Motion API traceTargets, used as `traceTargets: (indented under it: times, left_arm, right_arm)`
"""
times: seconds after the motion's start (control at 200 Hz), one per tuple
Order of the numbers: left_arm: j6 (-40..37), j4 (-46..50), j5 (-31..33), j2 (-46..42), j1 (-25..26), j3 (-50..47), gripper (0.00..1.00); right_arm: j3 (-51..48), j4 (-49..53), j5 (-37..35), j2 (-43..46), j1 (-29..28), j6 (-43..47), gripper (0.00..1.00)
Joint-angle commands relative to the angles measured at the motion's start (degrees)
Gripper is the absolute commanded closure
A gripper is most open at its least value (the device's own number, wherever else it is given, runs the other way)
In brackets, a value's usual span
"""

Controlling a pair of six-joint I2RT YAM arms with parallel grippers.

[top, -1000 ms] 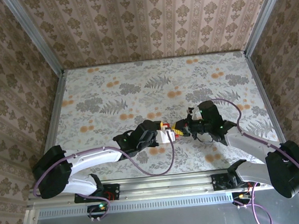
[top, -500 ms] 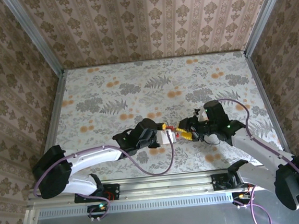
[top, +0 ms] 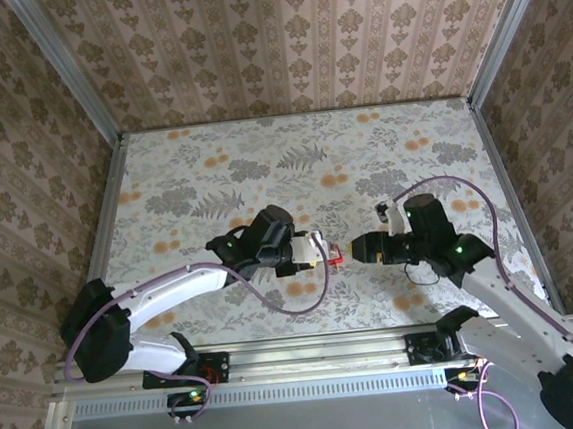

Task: Unlock with the key

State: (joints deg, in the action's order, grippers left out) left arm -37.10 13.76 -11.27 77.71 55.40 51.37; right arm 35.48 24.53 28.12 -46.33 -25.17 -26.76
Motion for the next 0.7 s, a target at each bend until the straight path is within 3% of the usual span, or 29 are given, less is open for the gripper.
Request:
traceTargets:
  times: [0.0, 0.1, 0.32, 0.695]
  left_arm:
    - [-1.38, 9.89, -8.64, -2.12, -1.49, 4.41, 1.0]
    - [-2.18, 12.63, -10.47, -2.52, -2.3, 5.55, 1.0]
    - [-3.28, 14.3, -12.47, -3.44, -2.58, 5.74, 1.0]
    - [-3.77, 16.29, -14.63, -3.01, -2.61, 6.28, 1.0]
  right_arm:
    - [-1.65, -3.76, -9.14, 4.23, -7.87, 20.31, 0.31]
    - [-2.52, -6.75, -14.27, 4.08, -12.91, 28.68, 0.3]
    - [-0.33, -9.51, -20.52, -2.88, -17.19, 37.33, 0.31]
    - [-3.81, -17.82, -22.37, -2.93, -22.56, 47.28, 0.41]
